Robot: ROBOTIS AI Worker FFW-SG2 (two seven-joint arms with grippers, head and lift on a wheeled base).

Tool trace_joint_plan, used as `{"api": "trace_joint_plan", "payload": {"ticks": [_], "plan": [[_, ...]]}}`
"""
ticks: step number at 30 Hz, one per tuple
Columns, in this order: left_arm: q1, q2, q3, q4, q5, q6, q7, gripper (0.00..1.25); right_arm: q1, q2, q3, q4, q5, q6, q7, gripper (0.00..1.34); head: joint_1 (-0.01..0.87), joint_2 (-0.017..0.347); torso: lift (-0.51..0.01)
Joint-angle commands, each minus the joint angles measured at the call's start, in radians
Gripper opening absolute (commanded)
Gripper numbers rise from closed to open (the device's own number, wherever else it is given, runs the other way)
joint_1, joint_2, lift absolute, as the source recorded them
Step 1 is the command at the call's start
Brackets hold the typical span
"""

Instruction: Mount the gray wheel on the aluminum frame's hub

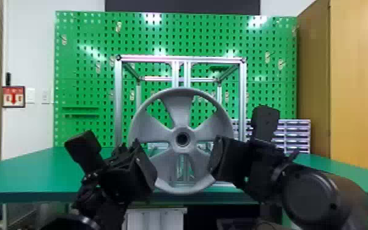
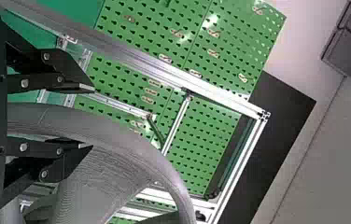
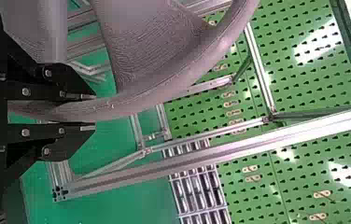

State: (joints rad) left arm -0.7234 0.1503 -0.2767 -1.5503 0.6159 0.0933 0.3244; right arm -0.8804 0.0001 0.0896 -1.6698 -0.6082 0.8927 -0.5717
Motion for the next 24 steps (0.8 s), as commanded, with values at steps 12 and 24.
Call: {"api": "trace_joint_plan", "payload": {"ticks": [12, 24], "plan": [[-0.059, 0.000, 0.002, 0.095, -0.007, 0.009, 0.059, 0.42, -0.052, 0.001, 0.006, 0.088, 0.005, 0.005, -0.001, 0.29, -0.005, 0.006, -0.499], [-0.083, -0.003, 0.008, 0.151, -0.024, 0.008, 0.061, 0.42, -0.078, 0.001, 0.029, 0.157, 0.045, -0.032, -0.001, 0.29, -0.005, 0.006, -0.499]]}}
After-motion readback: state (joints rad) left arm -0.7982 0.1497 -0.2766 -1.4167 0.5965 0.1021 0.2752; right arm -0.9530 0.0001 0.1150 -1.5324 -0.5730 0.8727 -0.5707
